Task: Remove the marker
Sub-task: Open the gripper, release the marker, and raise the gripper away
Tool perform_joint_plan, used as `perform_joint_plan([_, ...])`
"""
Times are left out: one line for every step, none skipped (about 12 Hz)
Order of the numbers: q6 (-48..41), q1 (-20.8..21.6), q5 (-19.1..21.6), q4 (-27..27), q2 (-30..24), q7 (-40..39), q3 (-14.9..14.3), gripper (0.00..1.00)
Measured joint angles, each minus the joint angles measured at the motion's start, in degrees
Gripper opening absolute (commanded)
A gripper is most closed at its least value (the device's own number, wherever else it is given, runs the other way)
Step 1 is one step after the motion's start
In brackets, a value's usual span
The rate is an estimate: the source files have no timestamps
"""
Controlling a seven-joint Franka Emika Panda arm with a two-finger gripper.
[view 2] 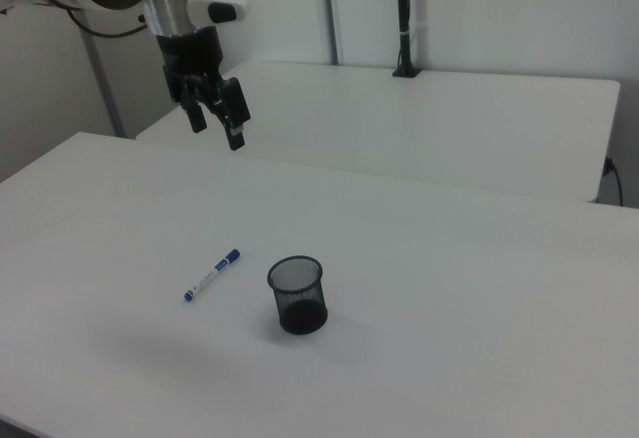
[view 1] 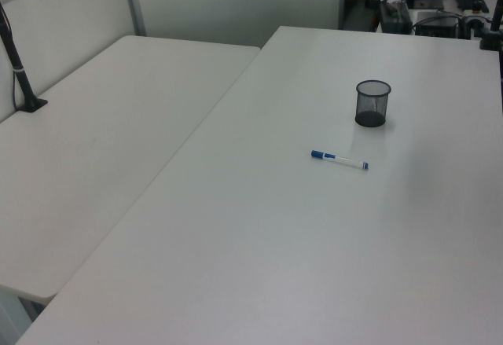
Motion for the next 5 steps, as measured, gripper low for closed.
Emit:
perform_joint_plan([0.8, -0.9, 0.0, -0.3, 0.2, -2.6, 0.9, 1.00])
perform_joint_plan([2.5, -1.5, 0.0, -0.6, 0.5, -4.3, 1.8, 1.00])
perform_joint_plan([3.8, -1.6, 0.0, -0.8, 0.9, -5.2, 2.2, 1.00])
perform_joint_plan([4.5, -1.6, 0.0, -0.8, 1.4, -5.9, 2.4, 1.00])
perform_joint_plan([4.6, -1.6, 0.0, -0.8, 1.7, -6.1, 2.4, 1.00])
